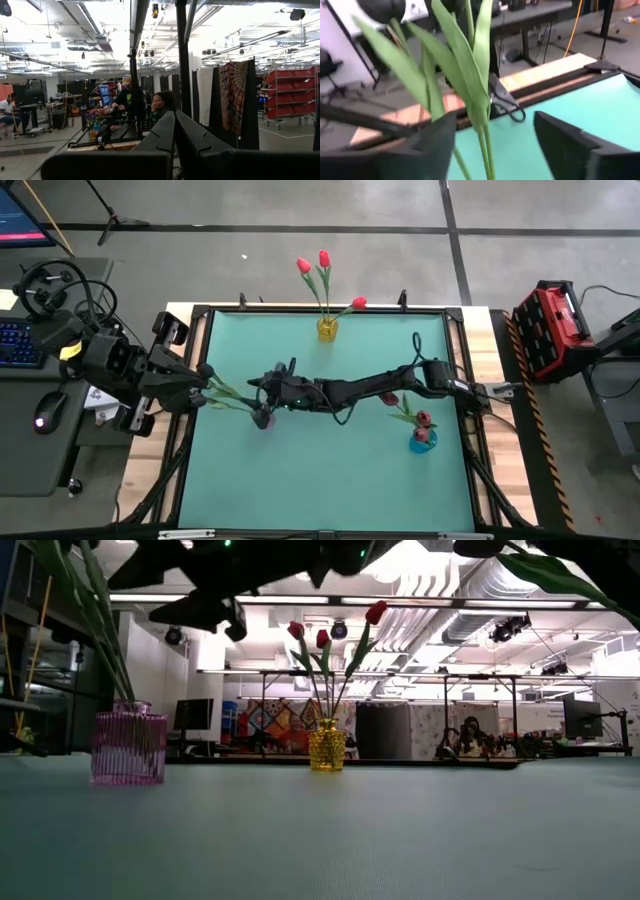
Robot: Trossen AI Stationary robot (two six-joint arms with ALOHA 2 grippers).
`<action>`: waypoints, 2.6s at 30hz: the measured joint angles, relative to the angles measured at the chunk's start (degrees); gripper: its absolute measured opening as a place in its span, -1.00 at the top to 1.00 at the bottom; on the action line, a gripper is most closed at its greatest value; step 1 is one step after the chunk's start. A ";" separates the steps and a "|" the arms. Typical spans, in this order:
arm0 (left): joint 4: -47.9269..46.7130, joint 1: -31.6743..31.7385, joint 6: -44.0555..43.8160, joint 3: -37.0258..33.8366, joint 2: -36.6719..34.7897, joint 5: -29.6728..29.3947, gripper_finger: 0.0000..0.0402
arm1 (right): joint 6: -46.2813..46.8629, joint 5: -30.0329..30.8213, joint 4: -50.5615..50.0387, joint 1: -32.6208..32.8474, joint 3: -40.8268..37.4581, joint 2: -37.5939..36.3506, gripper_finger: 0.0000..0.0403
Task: Sort flowers into vase by color
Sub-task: Return to Home Position
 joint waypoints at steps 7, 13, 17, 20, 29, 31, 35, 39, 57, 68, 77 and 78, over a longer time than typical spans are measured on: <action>0.04 0.00 0.04 0.00 0.00 0.00 1.00 | -0.68 -0.90 -15.14 -0.16 0.00 -5.95 -0.71; -0.02 0.00 0.59 0.00 -0.04 -0.06 1.00 | -6.44 -1.42 -24.37 -1.15 0.00 -13.48 -0.76; -0.51 -0.01 2.11 0.00 -0.04 -0.04 1.00 | -9.40 -0.69 -30.75 -2.33 0.00 -19.84 -0.65; -4.99 0.00 4.61 0.00 -0.37 -0.06 1.00 | -9.67 0.02 -37.29 -3.11 0.02 -24.27 -0.49; -14.03 11.61 0.50 -4.42 -0.07 12.90 1.00 | -8.69 0.22 -59.01 -2.90 0.04 -36.57 0.70; -12.08 15.79 -1.23 -8.81 -0.39 19.17 1.00 | -7.70 0.21 -62.79 -2.34 0.04 -38.52 0.92; -6.05 23.23 -5.26 -18.86 -3.73 25.76 1.00 | -3.41 3.80 -70.49 -0.34 0.04 -41.53 0.89; -0.69 27.65 -6.83 -27.43 -11.71 28.64 1.00 | 1.23 8.73 -77.91 2.72 0.04 -42.69 0.98; 20.10 37.94 -15.56 -67.09 -56.30 25.77 1.00 | 11.82 10.82 -81.68 5.92 0.02 -42.43 1.00; 22.13 37.93 -17.05 -75.03 -63.11 25.87 1.00 | 14.58 7.46 -81.67 5.94 0.00 -42.41 1.00; 24.30 37.90 -17.39 -76.59 -63.19 25.35 1.00 | 15.38 6.91 -82.65 6.98 -0.02 -42.41 1.00; 25.80 37.90 -17.40 -76.56 -63.23 25.41 1.00 | 15.47 6.94 -82.80 7.05 -0.02 -42.41 1.00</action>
